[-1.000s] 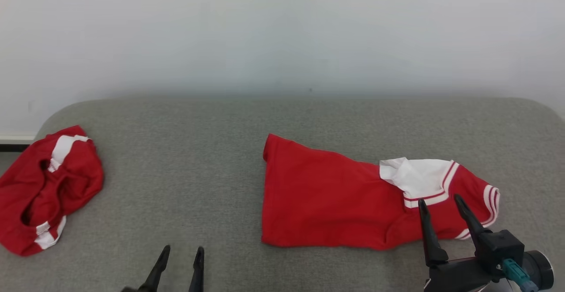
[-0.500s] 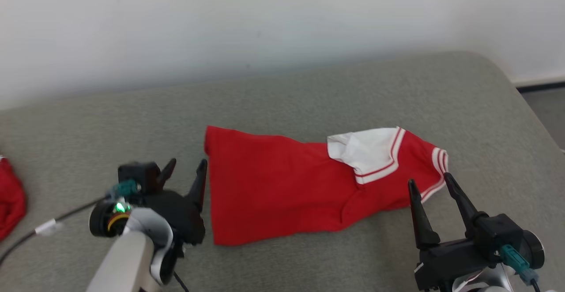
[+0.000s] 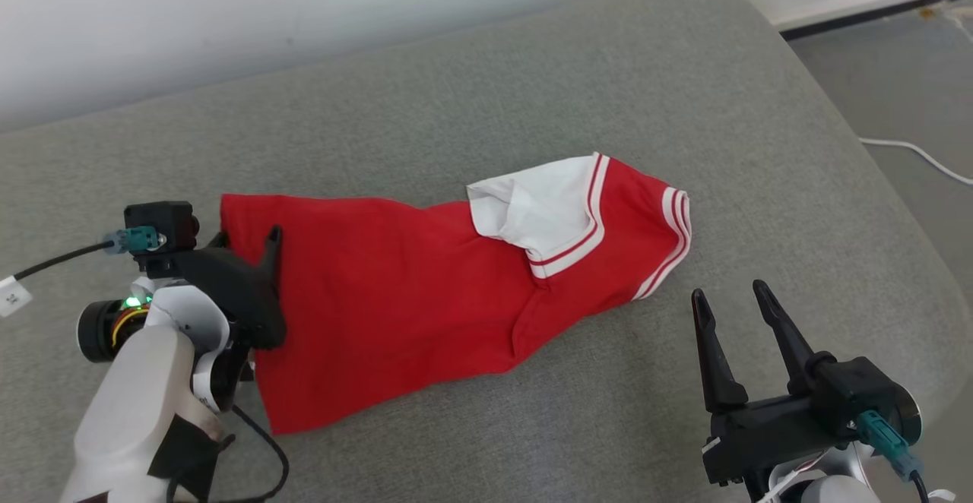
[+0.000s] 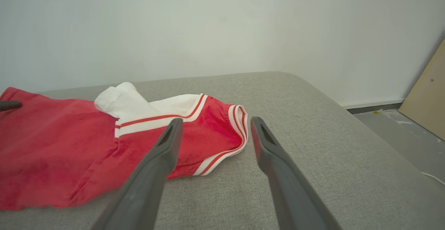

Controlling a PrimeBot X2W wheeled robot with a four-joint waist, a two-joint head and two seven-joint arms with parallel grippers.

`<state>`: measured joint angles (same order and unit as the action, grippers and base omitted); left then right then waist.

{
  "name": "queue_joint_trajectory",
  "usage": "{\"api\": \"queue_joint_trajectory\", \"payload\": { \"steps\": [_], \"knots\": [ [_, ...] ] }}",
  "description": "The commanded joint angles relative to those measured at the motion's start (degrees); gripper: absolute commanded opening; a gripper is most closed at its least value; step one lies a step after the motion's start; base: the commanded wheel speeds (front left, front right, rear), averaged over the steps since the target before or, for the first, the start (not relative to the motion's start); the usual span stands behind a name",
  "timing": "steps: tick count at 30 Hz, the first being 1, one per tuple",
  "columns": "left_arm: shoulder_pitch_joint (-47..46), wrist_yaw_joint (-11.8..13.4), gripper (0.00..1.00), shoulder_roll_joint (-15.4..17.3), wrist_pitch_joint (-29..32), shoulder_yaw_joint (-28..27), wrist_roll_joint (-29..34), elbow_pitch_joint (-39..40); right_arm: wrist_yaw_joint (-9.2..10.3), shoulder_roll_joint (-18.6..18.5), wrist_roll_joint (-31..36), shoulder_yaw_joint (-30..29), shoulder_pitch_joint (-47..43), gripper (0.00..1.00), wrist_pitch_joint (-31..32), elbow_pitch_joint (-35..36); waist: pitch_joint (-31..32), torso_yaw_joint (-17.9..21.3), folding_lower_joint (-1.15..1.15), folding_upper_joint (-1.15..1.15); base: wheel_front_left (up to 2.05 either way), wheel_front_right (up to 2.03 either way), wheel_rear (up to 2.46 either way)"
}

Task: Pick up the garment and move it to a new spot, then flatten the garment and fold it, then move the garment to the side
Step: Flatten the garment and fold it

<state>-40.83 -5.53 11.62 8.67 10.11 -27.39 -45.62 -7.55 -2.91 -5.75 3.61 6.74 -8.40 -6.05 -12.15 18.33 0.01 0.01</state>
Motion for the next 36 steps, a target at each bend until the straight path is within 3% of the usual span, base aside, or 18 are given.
{"api": "queue_joint_trajectory", "payload": {
  "steps": [1, 8, 9, 10, 11, 24, 29, 32, 36],
  "knots": [
    [-0.73, 0.16, 1.0, 0.47, 0.02, -0.34, -0.41, -0.18, 0.12, 0.04, -0.24, -0.08, 0.28, 1.0, -0.35, 0.02, -2.25, 2.17, -0.01, -0.01, 0.0, 0.0, 0.0],
    [-1.43, -0.23, 1.0, -0.07, -0.86, 0.64, -0.32, -0.98, 0.13, 0.03, -0.26, 0.05, 0.84, 1.0, -0.93, -1.01, -1.4, 1.06, -0.01, -0.01, 0.0, 0.0, 0.0],
    [-1.35, -0.27, 0.9, -0.13, -1.36, 0.88, -0.03, -0.96, 0.13, 0.02, -0.31, 0.18, 0.97, 1.0, -1.01, -1.15, -1.16, 0.86, -0.01, -0.01, 0.0, 0.0, 0.0],
    [-1.22, -0.27, 0.38, -0.21, -1.79, 1.01, 0.01, -1.02, 0.13, 0.03, -0.15, 0.44, 1.1, 1.0, -1.06, -1.22, -0.92, 0.68, -0.01, -0.01, 0.0, 0.0, 0.0],
    [-1.08, -0.31, 0.0, -0.37, -2.16, 1.18, 0.06, -1.15, 0.13, 0.03, -0.05, 0.63, 1.18, 1.0, -1.03, -1.32, -0.63, 0.47, -0.01, -0.01, 0.0, 0.0, 0.0],
    [4.08, -1.55, 0.0, -3.39, -2.78, 3.79, -3.11, 3.92, 0.13, 0.0, 1.43, -0.68, -1.25, 1.0, 0.58, -0.8, 3.43, -4.04, -0.01, -0.01, 0.0, 0.0, 0.0],
    [13.79, -2.02, 0.0, -3.5, 1.99, 6.52, -7.6, 15.57, 0.13, 0.01, 1.83, -1.78, -2.63, 1.0, 1.46, 0.21, 5.44, -6.58, -0.01, -0.01, 0.0, 0.0, 0.0],
    [21.05, -1.81, 0.0, -1.94, 5.06, 6.77, -10.37, 24.8, 0.13, 0.03, 1.54, -1.94, -3.46, 1.0, 1.86, 0.78, 6.31, -7.9, -0.01, -0.01, 0.0, 0.0, 0.0],
    [29.71, 1.08, 0.0, -0.2, 8.53, 6.33, -11.68, 35.36, 0.13, 0.01, 1.09, -1.79, -4.09, 1.0, 2.26, 1.23, 6.79, -9.14, -0.01, -0.01, 0.0, 0.0, 0.0]
  ]
}}
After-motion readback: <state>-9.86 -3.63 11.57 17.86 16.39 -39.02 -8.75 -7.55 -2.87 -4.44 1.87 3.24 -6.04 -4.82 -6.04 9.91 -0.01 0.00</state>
